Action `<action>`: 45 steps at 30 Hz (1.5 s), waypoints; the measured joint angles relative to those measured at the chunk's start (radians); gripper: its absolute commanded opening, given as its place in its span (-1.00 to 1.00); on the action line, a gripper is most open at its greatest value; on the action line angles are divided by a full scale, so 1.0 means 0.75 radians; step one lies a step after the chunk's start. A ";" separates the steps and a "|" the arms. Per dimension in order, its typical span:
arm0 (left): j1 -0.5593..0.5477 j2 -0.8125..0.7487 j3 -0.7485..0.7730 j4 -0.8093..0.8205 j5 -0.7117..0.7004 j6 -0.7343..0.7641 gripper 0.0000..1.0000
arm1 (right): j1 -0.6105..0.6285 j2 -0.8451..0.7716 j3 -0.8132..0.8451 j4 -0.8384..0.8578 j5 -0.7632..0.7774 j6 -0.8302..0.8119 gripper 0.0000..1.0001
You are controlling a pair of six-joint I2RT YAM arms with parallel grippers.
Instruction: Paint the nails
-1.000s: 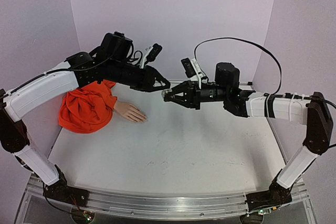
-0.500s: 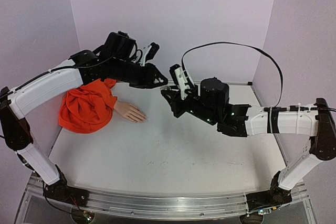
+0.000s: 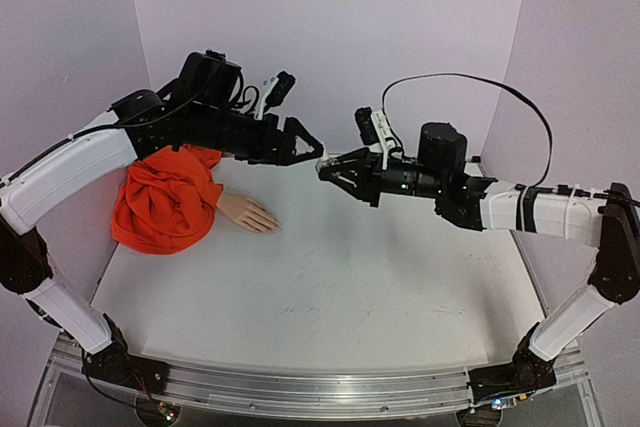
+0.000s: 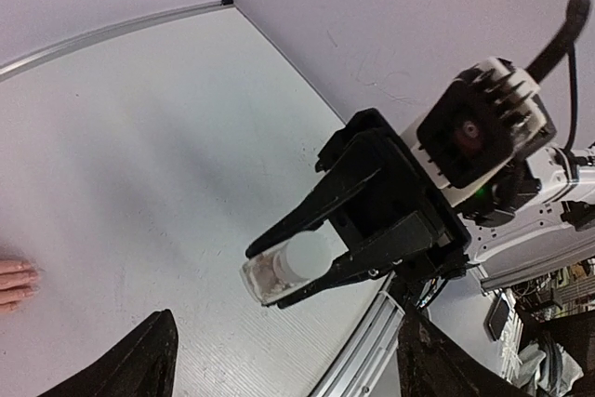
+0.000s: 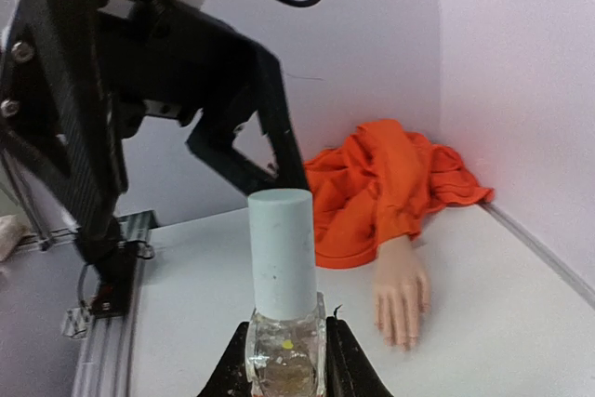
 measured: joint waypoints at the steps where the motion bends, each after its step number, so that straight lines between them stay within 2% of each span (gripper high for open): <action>1: 0.000 -0.014 0.000 0.001 0.003 0.009 0.43 | -0.011 0.010 0.011 0.009 -0.077 0.031 -1.00; 4: 0.000 -0.045 0.001 0.003 0.027 0.027 0.13 | -0.009 0.055 0.052 0.052 -0.263 0.115 -1.00; 9: -0.001 -0.038 0.001 0.002 0.089 0.044 -0.07 | -0.001 0.096 0.068 0.121 -0.404 0.213 -1.00; 22: -0.016 0.001 0.006 0.008 0.120 0.054 -0.85 | -0.001 0.122 0.070 0.155 -0.434 0.286 -1.00; 25: -0.013 0.011 0.006 0.011 0.070 0.053 -0.91 | 0.003 0.117 0.070 0.113 -0.309 0.262 -1.00; 27: -0.003 0.027 0.006 0.019 -0.006 0.039 -0.92 | 0.045 0.099 0.069 0.050 -0.085 0.212 -1.00; 28: 0.006 0.037 0.007 0.027 -0.033 0.031 -0.95 | 0.103 0.078 0.069 -0.001 0.142 0.175 -1.00; 31: 0.018 0.053 0.012 0.026 -0.068 0.011 -0.97 | 0.252 0.046 0.069 -0.080 0.658 0.062 -1.00; 35: 0.014 0.058 0.028 0.023 -0.074 -0.007 -0.87 | 0.371 0.045 0.068 -0.071 1.037 -0.117 -1.00; 38: 0.010 0.059 0.034 0.022 -0.080 -0.016 -0.50 | 0.385 0.045 0.061 -0.047 1.082 -0.221 -1.00; 40: 0.010 0.059 0.034 0.011 -0.077 -0.019 -0.20 | 0.374 0.045 0.060 -0.051 1.038 -0.277 -1.00; 45: -0.001 0.058 0.034 -0.038 -0.027 -0.012 0.48 | 0.260 0.045 0.075 -0.119 0.601 -0.294 -1.00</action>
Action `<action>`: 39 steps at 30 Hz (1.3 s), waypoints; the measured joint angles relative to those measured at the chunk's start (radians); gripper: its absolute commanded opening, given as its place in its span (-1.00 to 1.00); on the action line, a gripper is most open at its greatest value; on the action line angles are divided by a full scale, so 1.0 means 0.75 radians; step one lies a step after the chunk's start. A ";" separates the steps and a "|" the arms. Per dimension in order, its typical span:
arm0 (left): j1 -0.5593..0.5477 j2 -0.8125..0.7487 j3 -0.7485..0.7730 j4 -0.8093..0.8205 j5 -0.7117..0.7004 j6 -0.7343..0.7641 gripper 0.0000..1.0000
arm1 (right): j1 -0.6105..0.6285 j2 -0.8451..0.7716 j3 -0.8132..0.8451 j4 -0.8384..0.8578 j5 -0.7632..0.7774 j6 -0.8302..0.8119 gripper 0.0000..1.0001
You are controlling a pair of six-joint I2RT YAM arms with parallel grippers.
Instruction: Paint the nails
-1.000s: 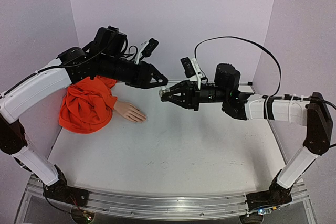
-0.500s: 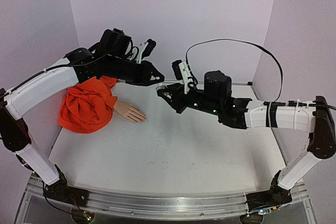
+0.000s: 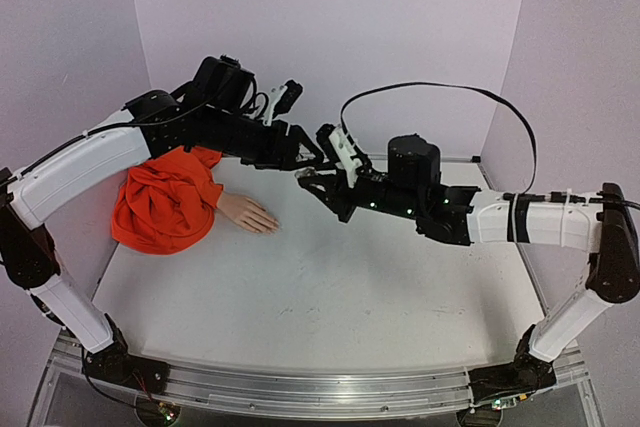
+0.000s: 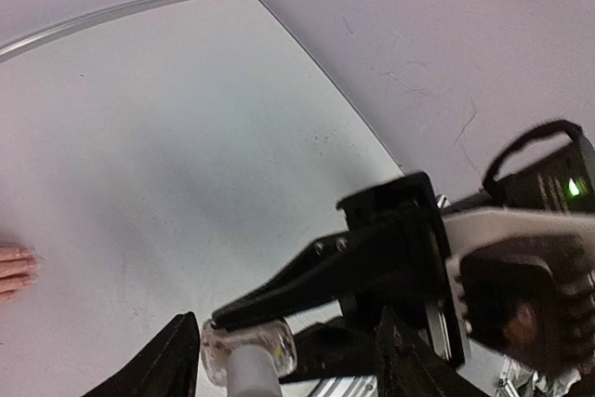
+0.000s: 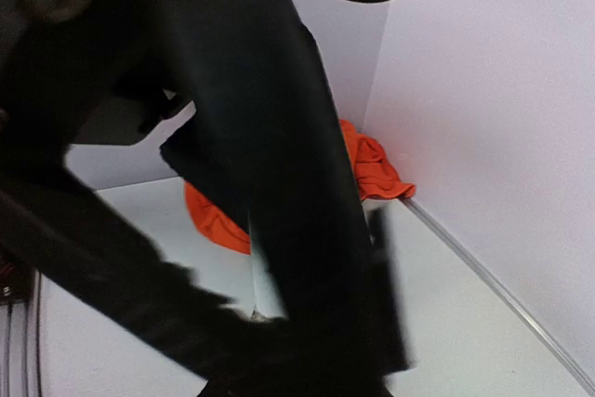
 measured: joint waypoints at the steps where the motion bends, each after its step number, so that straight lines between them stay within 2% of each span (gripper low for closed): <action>1: -0.001 0.000 0.000 -0.001 0.014 0.006 0.54 | -0.042 0.000 0.000 -0.008 -0.111 0.023 -1.00; 3: -0.003 -0.002 -0.001 0.001 0.038 0.027 0.58 | -0.134 0.005 0.004 -0.014 -0.337 0.087 -1.00; 5: -0.003 -0.012 -0.005 0.006 0.068 0.032 0.53 | -0.214 0.033 0.033 -0.006 -0.547 0.168 -1.00; 10: -0.003 -0.056 -0.031 0.020 0.109 0.035 0.21 | -0.277 0.117 0.071 0.108 -0.904 0.370 -1.00; 17: -0.003 -0.072 -0.054 0.040 0.133 0.039 -0.33 | -0.267 0.143 0.071 0.234 -1.117 0.539 -1.00; 25: -0.006 -0.072 -0.054 0.055 0.146 0.036 -0.86 | -0.268 0.143 0.070 0.261 -1.123 0.588 -1.00; 27: -0.005 -0.071 -0.054 0.054 0.112 0.050 -0.92 | -0.266 0.141 0.064 0.251 -1.057 0.584 -1.00; 29: -0.001 -0.063 -0.054 0.054 0.060 0.041 -0.97 | -0.240 0.124 0.056 0.210 -0.897 0.539 -1.00; 33: 0.029 -0.036 -0.048 0.061 -0.053 0.015 -1.00 | -0.051 0.065 0.028 0.111 -0.162 0.376 -1.00; 35: 0.027 -0.028 -0.044 0.044 -0.065 -0.003 -0.99 | 0.037 0.047 -0.001 0.111 0.125 0.307 -1.00; 37: 0.020 -0.019 -0.042 0.038 -0.069 -0.012 -0.84 | 0.073 0.041 -0.015 0.111 0.248 0.252 -1.00; 39: 0.019 -0.005 -0.032 0.039 -0.074 -0.018 -0.47 | 0.079 0.041 -0.018 0.111 0.290 0.205 -1.00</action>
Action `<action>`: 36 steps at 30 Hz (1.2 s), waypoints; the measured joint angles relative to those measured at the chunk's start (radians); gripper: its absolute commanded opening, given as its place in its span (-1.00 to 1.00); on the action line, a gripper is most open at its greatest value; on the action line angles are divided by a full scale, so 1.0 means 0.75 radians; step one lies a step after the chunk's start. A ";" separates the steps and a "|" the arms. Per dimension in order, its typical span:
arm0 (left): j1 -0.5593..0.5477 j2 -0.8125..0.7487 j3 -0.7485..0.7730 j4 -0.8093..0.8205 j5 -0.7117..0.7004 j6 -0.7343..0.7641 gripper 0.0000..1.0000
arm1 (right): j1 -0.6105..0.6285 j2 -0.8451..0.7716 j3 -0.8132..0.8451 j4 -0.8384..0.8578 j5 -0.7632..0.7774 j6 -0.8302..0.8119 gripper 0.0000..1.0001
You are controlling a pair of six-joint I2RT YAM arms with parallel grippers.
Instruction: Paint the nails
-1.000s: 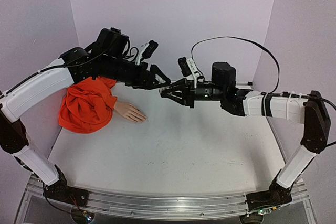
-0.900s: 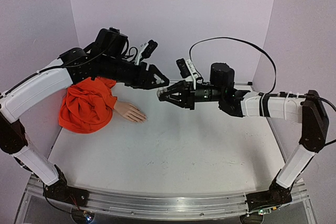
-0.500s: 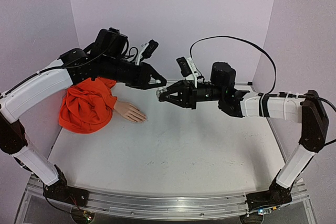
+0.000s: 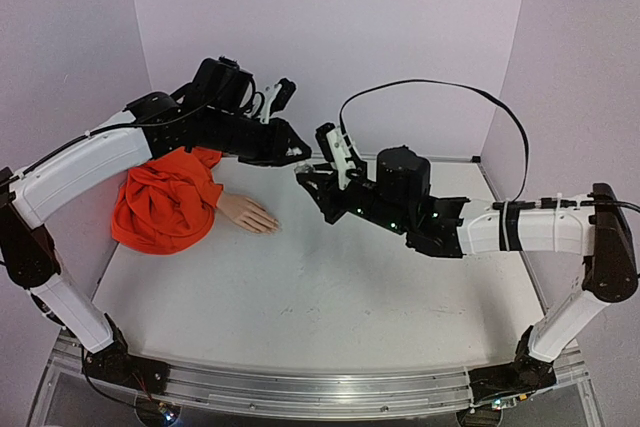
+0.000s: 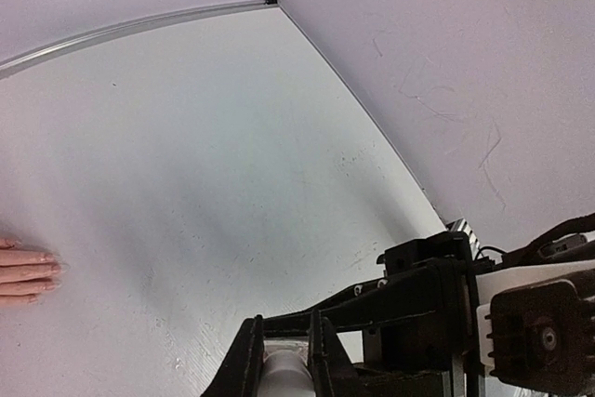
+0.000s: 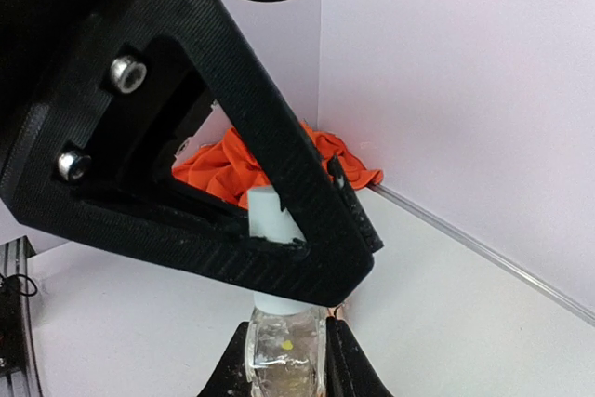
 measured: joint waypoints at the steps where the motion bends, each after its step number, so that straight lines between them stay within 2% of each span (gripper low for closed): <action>1: 0.000 0.006 0.005 0.001 -0.001 -0.002 -0.28 | -0.002 0.000 -0.002 0.001 0.003 -0.019 -1.00; 5: -0.007 0.006 0.006 -0.025 0.023 -0.014 0.23 | -0.041 -0.002 -0.020 0.027 -0.086 -0.052 -1.00; 8: -0.004 0.006 0.006 -0.050 0.055 -0.025 0.44 | -0.095 -0.002 -0.033 0.033 -0.223 -0.052 -1.00; 10: 0.000 0.005 0.011 -0.083 0.077 -0.025 0.47 | -0.124 -0.002 -0.038 0.033 -0.306 -0.051 -1.00; 13: 0.007 0.006 0.041 -0.143 0.091 -0.021 0.40 | -0.140 -0.002 -0.039 0.029 -0.380 -0.047 -1.00; 21: 0.012 0.006 0.091 -0.254 0.096 -0.013 -0.11 | -0.134 0.002 -0.033 -0.001 -0.474 -0.046 -1.00; 24: 0.012 0.007 0.109 -0.291 0.087 -0.007 -0.25 | -0.134 0.012 -0.024 -0.009 -0.493 -0.046 -1.00; 29: 0.012 0.012 0.139 -0.318 0.069 0.010 -0.39 | -0.134 0.020 -0.012 -0.040 -0.512 -0.047 -1.00; 36: 0.012 0.039 0.153 -0.334 0.066 0.013 -0.40 | -0.134 0.036 0.001 -0.052 -0.530 -0.048 -1.00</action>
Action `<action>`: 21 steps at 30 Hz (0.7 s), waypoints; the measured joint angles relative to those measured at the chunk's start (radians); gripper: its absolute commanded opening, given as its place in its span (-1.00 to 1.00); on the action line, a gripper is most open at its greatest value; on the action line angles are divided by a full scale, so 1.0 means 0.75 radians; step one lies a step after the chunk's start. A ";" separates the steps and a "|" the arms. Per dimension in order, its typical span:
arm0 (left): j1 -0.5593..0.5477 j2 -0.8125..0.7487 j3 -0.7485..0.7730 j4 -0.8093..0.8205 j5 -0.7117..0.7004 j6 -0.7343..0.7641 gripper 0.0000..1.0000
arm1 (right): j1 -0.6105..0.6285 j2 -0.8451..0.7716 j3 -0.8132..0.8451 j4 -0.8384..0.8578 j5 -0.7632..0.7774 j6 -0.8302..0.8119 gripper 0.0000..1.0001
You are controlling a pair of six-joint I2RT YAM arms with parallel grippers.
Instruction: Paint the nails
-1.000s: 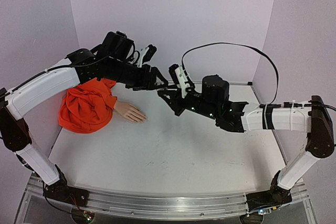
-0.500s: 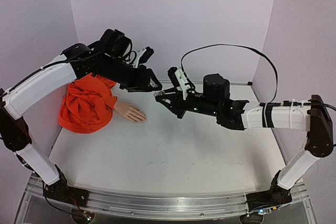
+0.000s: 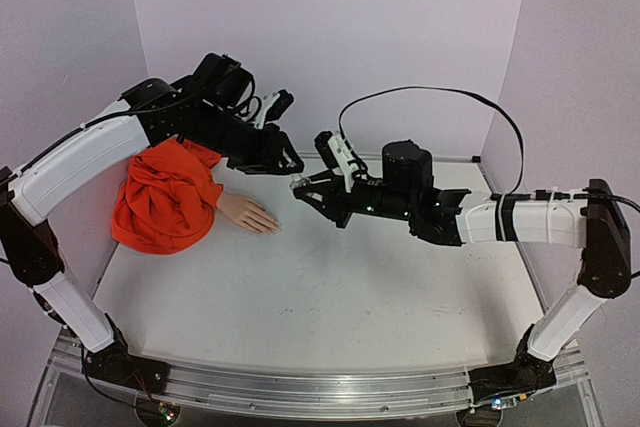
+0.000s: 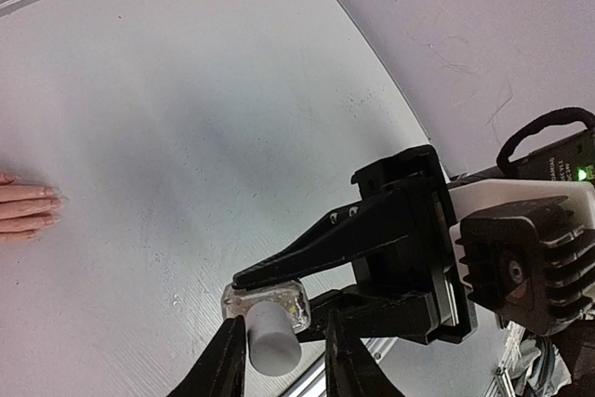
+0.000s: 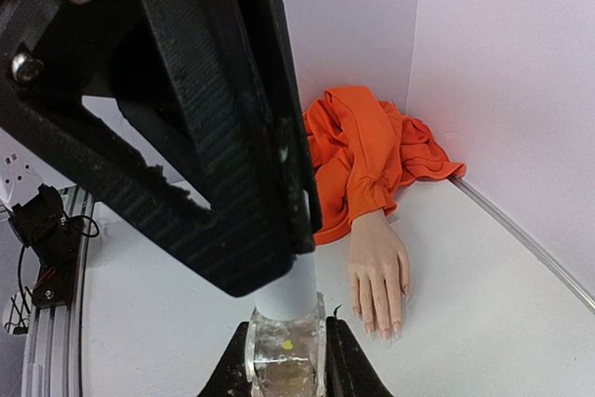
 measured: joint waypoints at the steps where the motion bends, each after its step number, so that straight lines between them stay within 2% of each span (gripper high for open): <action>1: 0.000 0.003 0.000 -0.004 0.000 0.001 -0.43 | 0.000 0.001 0.000 -0.001 -0.002 -0.001 -1.00; 13: 0.001 0.024 0.001 -0.016 -0.015 0.007 -0.78 | 0.000 0.002 0.014 -0.013 -0.011 -0.006 -1.00; 21: 0.000 0.025 0.001 -0.019 -0.040 0.006 -0.89 | 0.000 0.007 0.014 -0.015 -0.009 -0.015 -1.00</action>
